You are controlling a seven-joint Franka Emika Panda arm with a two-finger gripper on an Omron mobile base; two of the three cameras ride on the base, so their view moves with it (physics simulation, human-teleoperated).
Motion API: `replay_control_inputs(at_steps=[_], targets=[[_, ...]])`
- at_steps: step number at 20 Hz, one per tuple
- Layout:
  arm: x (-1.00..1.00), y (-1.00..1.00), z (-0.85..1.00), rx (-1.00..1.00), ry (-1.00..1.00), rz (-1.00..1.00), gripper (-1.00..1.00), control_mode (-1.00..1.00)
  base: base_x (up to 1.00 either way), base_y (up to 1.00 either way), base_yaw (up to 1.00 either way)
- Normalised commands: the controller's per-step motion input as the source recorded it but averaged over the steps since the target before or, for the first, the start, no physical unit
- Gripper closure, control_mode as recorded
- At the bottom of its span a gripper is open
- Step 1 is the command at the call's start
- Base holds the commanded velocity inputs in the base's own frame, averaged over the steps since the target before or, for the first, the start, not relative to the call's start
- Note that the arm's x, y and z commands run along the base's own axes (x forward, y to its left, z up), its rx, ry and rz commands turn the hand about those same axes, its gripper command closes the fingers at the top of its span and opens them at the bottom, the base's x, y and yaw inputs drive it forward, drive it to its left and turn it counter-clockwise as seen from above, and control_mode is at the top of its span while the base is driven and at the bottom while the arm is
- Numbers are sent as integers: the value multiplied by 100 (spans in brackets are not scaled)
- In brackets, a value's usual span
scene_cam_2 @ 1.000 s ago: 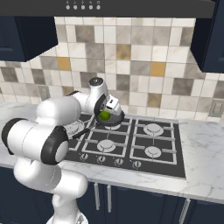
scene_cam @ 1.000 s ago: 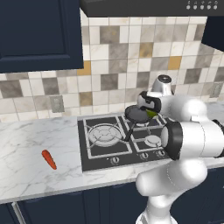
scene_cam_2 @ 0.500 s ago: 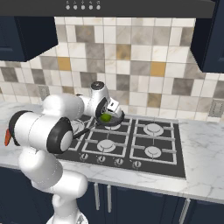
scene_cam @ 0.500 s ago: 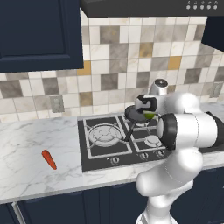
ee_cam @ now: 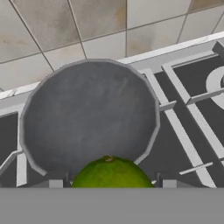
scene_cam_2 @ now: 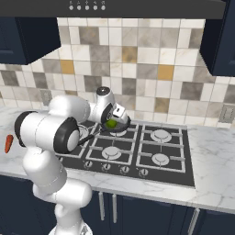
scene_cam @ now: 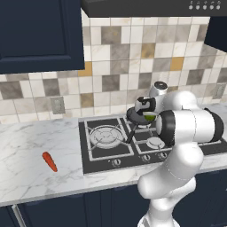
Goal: Put the lime and carrot in the pan. Then turn on the rear center burner and set the heat to medium.
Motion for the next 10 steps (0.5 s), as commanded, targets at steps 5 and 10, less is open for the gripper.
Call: replay_control_inputs(at_steps=[5, 10], targets=[[10, 0, -9, 0, 0, 0, 100, -100, 0, 0, 0], [2, 0, -22, 0, -1, 0, 100, -100, 0, 0, 0]])
